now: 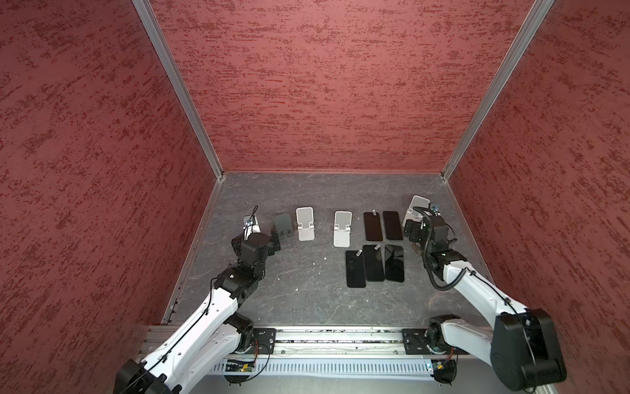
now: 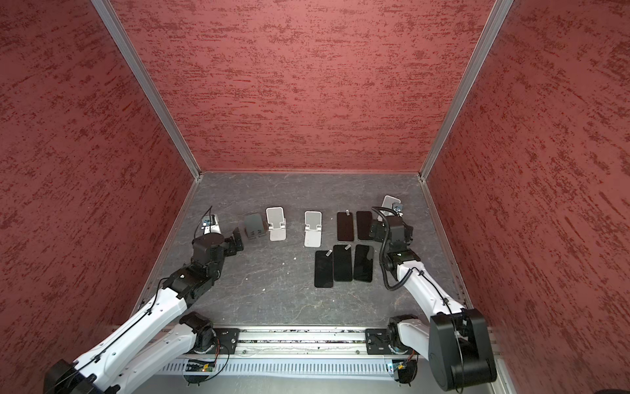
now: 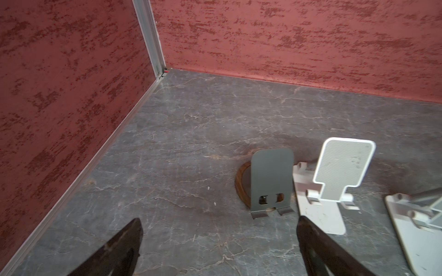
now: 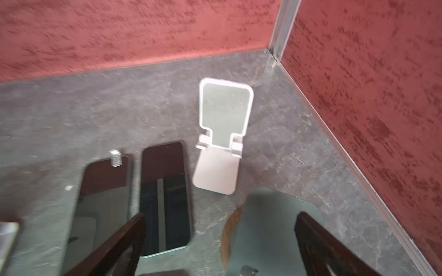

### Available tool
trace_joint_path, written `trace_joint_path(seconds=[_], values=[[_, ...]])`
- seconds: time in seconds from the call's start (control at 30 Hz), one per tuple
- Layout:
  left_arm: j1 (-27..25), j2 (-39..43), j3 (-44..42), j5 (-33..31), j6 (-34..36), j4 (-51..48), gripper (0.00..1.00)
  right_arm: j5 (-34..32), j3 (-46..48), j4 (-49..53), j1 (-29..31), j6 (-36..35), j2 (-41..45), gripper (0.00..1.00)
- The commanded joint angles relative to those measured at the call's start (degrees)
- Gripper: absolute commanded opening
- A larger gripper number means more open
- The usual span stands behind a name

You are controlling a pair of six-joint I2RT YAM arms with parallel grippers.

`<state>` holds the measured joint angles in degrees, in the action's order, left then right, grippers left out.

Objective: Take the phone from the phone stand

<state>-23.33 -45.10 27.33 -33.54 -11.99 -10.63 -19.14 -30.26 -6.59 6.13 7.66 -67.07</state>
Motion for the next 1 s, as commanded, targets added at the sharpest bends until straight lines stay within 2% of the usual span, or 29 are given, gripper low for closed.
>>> trace_joint_path(seconds=[0.0, 0.17, 0.4, 0.5, 0.6, 0.63, 0.9, 0.97], values=[[2.54, 0.02, -2.67, -0.12, 3.95, 7.47, 0.99, 2.22, 4.11, -16.39, -2.53, -1.82, -2.27, 0.99], [6.47, -0.67, -7.06, 2.95, 8.39, 17.31, 0.99, 5.18, 12.49, -38.79, -4.11, -5.32, -7.08, 0.99], [12.84, -3.93, -11.45, 9.04, 11.11, 29.29, 0.99, 10.7, 12.49, -48.77, -6.37, -6.54, -12.61, 0.99], [15.87, -6.59, -12.8, 12.77, 10.61, 34.43, 0.99, 12.1, 12.47, -55.85, -7.36, -6.68, -20.06, 0.99], [18.73, -9.99, -13.88, 16.72, 10.3, 41.01, 0.99, 14.21, 14.46, -61.47, -8.85, -5.75, -22.26, 0.99], [19.5, -11.58, -14.11, 18.03, 10.32, 43.03, 0.99, 14.68, 14.01, -58.67, -8.78, -5.75, -21.24, 0.99], [22.33, -28.9, -13.97, 26.55, 11.35, 63.8, 0.99, 14.17, 14.26, -59.97, -8.84, -5.77, -21.68, 0.99], [22.7, -33.78, -13.01, 26.78, 11.91, 67.44, 1.0, 14.21, 14.24, -59.86, -8.86, -5.73, -21.69, 0.99]])
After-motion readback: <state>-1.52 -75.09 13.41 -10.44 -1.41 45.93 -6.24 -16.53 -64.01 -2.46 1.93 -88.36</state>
